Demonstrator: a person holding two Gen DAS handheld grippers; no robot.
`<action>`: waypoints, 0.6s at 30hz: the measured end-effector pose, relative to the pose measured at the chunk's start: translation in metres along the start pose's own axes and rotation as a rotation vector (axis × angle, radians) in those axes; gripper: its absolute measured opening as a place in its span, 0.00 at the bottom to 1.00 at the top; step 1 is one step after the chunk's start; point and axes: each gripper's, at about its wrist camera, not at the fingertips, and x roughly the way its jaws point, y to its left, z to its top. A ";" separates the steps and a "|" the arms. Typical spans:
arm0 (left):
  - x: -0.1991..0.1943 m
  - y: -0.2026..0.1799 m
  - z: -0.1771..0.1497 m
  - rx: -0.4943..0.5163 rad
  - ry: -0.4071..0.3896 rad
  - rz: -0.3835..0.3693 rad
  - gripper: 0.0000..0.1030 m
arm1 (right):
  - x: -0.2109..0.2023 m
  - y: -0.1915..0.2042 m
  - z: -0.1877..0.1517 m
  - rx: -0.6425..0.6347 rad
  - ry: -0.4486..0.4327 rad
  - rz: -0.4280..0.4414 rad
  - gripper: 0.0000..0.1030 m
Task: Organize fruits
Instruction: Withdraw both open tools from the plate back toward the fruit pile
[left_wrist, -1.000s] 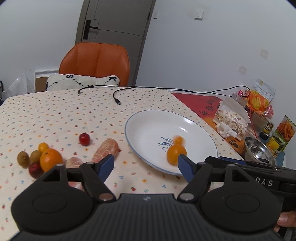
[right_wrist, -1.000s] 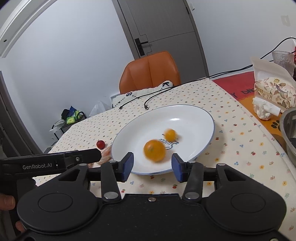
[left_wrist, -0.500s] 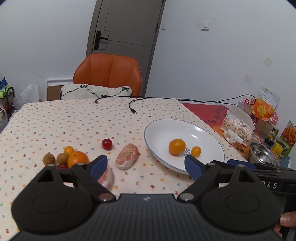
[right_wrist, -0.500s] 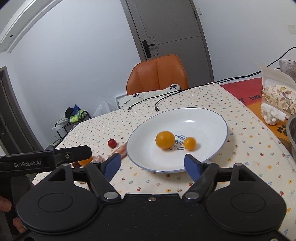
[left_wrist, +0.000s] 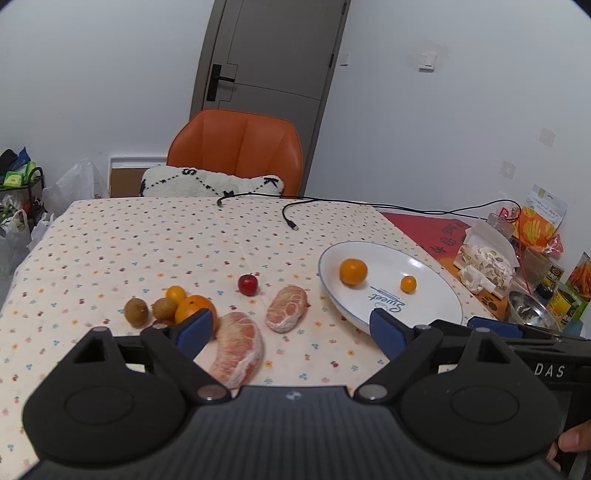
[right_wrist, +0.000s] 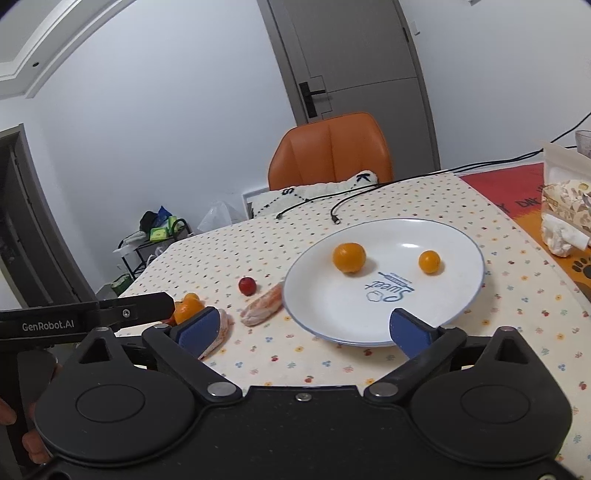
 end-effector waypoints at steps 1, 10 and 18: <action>-0.001 0.002 0.000 -0.003 0.000 0.005 0.88 | 0.001 0.002 0.000 -0.003 0.001 0.003 0.98; -0.010 0.024 -0.001 -0.032 0.012 0.047 0.95 | 0.007 0.018 -0.001 -0.017 0.011 0.025 1.00; -0.020 0.041 -0.002 -0.047 0.014 0.073 0.98 | 0.014 0.030 -0.003 -0.020 0.033 0.055 1.00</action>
